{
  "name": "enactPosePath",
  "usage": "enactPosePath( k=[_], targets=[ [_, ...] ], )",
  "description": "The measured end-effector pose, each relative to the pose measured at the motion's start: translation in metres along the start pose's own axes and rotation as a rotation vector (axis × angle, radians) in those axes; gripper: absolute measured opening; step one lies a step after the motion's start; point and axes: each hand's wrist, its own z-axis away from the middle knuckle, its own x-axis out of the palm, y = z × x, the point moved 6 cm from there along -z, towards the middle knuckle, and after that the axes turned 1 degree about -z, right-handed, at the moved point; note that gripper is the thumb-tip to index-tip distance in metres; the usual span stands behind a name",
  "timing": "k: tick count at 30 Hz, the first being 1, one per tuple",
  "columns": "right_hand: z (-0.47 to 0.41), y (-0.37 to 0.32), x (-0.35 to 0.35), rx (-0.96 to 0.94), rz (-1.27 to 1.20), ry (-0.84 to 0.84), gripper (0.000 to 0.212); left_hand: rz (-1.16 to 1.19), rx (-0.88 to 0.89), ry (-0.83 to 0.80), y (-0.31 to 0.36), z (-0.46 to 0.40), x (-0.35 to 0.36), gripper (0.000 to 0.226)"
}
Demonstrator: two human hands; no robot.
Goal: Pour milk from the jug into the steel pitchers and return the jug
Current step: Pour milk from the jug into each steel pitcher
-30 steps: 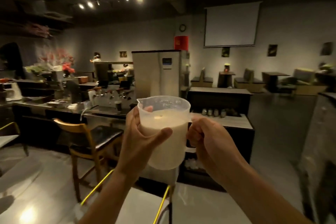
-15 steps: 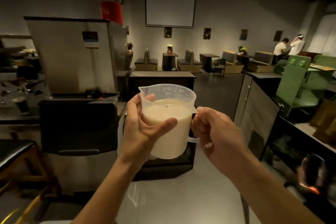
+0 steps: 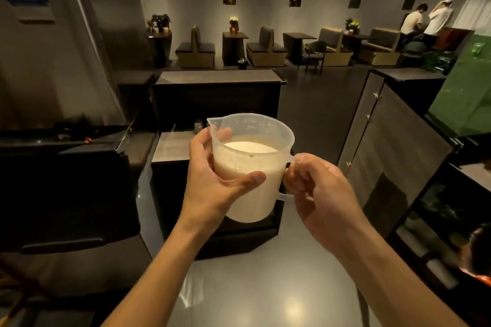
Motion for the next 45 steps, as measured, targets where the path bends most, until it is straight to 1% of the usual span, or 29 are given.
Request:
enactPosePath(
  k=[7,11,14,19,28,33,38,40,43,44,45],
  targets=[
    [-0.148,0.054,-0.039,0.047,0.034,-0.039,0.035,-0.003,-0.082,0.006,-0.104,-0.105,0.031,0.113],
    [-0.239,0.078,-0.061,0.080,0.025,-0.034,0.034,-0.026,-0.126,0.035,-0.155,-0.173,0.048,0.116],
    [-0.291,0.092,-0.070,0.110,0.038,-0.031,0.033,-0.046,-0.144,0.034,-0.181,-0.216,0.055,0.118],
    [-0.382,0.126,-0.082,0.165,-0.032,-0.006,0.034,-0.055,-0.188,0.028,-0.243,-0.292,0.060,0.110],
    [-0.527,0.198,-0.084,0.200,-0.045,0.021,0.040,-0.020,-0.299,0.023,-0.363,-0.403,0.053,0.115],
    [-0.593,0.233,-0.081,0.222,-0.067,0.051,0.030,-0.021,-0.328,0.025,-0.416,-0.450,0.046,0.117],
    [-0.648,0.252,-0.084,0.255,-0.120,0.070,0.029,-0.007,-0.356,0.016,-0.455,-0.497,0.046,0.118],
    [-0.668,0.261,-0.088,0.267,-0.134,0.065,0.035,0.001,-0.369,0.009,-0.466,-0.513,0.049,0.117],
    [-0.689,0.267,-0.093,0.293,-0.132,0.049,0.061,0.010,-0.392,-0.003,-0.478,-0.532,0.055,0.115],
    [-0.694,0.268,-0.095,0.309,-0.126,0.056,0.063,0.011,-0.400,-0.013,-0.482,-0.536,0.057,0.115],
    [-0.698,0.269,-0.098,0.316,-0.118,0.064,0.058,0.015,-0.414,-0.022,-0.486,-0.539,0.059,0.115]
  ],
)
